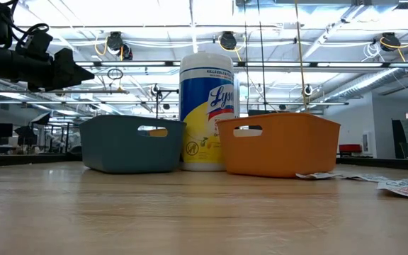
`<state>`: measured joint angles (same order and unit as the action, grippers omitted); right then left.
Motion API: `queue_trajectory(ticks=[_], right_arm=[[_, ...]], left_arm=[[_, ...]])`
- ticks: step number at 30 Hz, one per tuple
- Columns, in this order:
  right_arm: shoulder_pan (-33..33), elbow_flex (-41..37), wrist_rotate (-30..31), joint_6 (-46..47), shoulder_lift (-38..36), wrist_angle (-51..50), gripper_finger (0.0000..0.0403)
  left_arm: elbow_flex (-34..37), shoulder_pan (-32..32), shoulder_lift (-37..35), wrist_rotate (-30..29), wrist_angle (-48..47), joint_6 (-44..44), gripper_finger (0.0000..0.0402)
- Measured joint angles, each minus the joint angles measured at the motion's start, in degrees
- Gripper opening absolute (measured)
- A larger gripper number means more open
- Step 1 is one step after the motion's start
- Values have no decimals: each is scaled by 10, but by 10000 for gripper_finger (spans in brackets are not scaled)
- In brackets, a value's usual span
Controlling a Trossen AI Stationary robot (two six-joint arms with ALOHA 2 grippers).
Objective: Pick & Place First Aid Supplies
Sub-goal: Put the orange pad into the orange bin
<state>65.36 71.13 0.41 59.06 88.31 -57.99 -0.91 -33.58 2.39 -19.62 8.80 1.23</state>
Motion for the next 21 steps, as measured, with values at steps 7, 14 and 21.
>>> queue_trajectory(ticks=[7, 14, 21], right_arm=[[-12, -89, -59, 36, 1, 56, 212], [-35, -141, -126, 38, 19, 109, 212], [-37, -161, -142, 34, 66, 160, 212]], left_arm=[[0, 0, 0, 0, 0, 0, 308], [0, 0, 0, 0, 0, 0, 308], [0, 0, 0, 0, 0, 0, 308]])
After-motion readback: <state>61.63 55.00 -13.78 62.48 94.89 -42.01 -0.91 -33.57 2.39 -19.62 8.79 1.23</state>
